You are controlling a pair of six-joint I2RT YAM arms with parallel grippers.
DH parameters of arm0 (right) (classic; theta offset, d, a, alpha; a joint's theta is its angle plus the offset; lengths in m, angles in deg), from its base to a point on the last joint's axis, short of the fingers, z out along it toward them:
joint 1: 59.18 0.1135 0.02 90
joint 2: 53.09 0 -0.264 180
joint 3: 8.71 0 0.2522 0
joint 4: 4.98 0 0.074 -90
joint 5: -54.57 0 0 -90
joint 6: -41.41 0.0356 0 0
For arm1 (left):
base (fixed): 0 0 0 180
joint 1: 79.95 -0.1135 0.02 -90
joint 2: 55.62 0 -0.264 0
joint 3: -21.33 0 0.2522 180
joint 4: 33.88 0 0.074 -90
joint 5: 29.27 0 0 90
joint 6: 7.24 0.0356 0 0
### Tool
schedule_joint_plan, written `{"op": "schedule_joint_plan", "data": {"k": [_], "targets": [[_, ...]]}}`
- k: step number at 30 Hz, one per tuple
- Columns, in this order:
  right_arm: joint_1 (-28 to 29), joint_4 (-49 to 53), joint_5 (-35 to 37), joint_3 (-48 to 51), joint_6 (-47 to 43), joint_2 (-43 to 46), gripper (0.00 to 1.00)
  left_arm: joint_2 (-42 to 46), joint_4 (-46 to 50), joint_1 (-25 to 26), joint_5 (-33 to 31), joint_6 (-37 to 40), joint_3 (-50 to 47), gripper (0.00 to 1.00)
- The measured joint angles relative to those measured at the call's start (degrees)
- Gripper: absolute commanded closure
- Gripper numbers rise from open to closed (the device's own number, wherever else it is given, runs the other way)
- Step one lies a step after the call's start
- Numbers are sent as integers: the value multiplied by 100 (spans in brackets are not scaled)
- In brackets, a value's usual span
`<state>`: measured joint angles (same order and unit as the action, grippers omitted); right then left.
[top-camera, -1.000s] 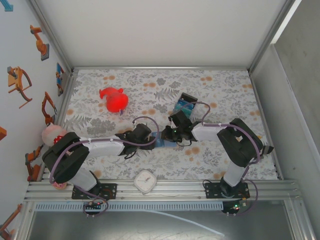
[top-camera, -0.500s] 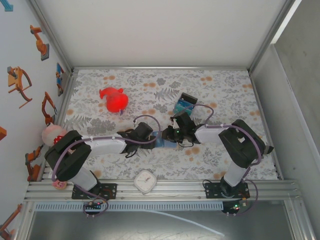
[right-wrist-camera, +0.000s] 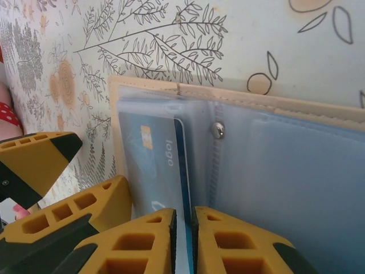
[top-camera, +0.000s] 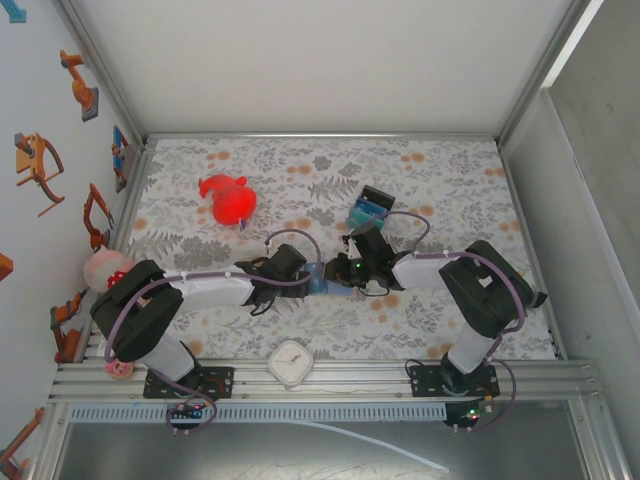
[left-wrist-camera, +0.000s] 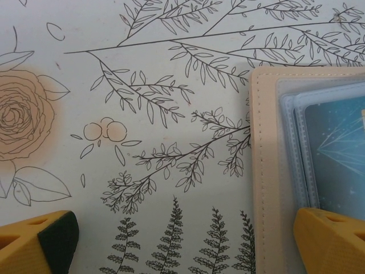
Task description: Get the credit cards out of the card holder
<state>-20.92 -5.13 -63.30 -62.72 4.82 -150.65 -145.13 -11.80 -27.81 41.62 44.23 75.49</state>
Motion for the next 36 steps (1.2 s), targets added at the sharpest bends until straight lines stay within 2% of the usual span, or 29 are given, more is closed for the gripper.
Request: {"op": "schedule_joint_plan", "data": {"k": [4, 10, 28, 36], "targets": [[-22, -111, -63, 13, 48, 0, 89, -4, 17, 0, -15, -31, 9, 3], [-24, -229, -122, 22, 85, 0, 81, -28, 46, 2, -22, -52, 39, 3], [-33, -131, -109, 48, 81, -90, 78, -63, 96, 11, -39, -92, 85, 3], [-33, -76, -127, 0, 81, -114, 83, -92, 149, 35, -59, -125, 122, 3]]}}
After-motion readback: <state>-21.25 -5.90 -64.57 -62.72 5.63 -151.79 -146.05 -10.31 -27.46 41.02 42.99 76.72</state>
